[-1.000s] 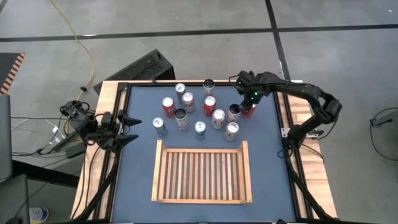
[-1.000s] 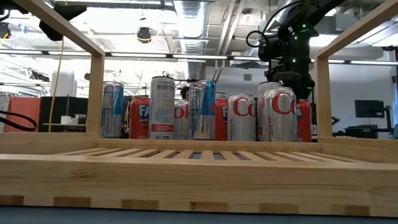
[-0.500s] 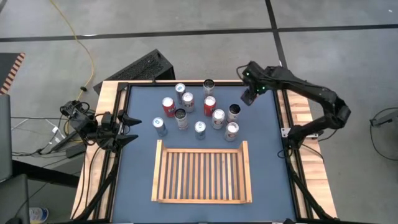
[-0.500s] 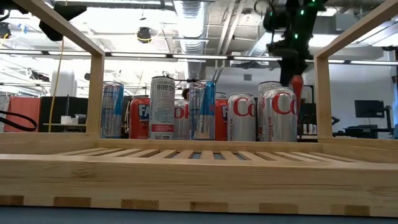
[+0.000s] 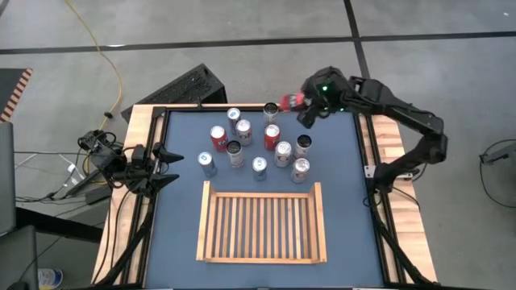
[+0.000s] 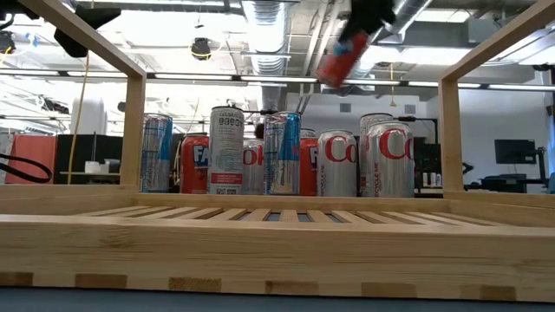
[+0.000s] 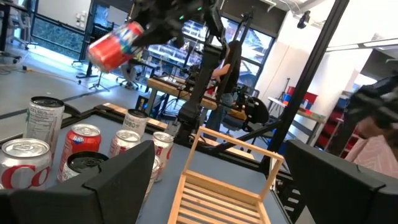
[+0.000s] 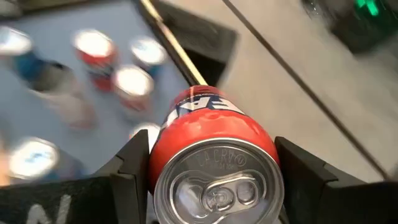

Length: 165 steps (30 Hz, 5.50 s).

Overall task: Place canned beverage on shelf
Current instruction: Put the right red soda can on the shelf, then put the left red soda can on the shelf aligned with the other red soda can

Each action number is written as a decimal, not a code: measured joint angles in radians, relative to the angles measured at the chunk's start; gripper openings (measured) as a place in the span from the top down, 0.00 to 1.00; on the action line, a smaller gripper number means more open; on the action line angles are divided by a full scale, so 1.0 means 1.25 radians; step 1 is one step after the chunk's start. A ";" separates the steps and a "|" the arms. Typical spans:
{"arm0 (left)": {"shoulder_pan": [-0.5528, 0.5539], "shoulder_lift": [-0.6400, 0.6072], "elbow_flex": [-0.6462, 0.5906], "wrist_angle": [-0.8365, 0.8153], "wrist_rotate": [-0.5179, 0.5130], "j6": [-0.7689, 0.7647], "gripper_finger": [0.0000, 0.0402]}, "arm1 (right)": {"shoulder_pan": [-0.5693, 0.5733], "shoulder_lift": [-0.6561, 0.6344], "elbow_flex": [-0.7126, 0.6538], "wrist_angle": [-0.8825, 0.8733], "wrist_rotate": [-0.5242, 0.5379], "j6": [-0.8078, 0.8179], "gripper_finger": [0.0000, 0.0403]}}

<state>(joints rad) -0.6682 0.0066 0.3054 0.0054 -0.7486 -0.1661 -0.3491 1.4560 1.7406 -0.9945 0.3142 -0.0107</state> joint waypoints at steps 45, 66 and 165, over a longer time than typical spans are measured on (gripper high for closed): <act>0.000 0.000 0.000 -0.090 0.002 -0.049 0.13 | 0.457 0.634 0.474 -0.064 -0.125 -0.549 0.42; 0.000 0.000 0.000 -0.107 0.000 -0.054 0.13 | 0.435 0.715 0.475 -0.006 -0.145 -0.618 0.42; 0.000 0.000 0.000 -0.139 -0.017 -0.053 0.13 | 0.430 0.710 0.475 0.068 -0.048 0.024 0.21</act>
<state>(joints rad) -0.6681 0.0067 0.3050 -0.1684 -0.7704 -0.2329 0.1886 2.3439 2.3344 -0.9100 0.2547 0.0196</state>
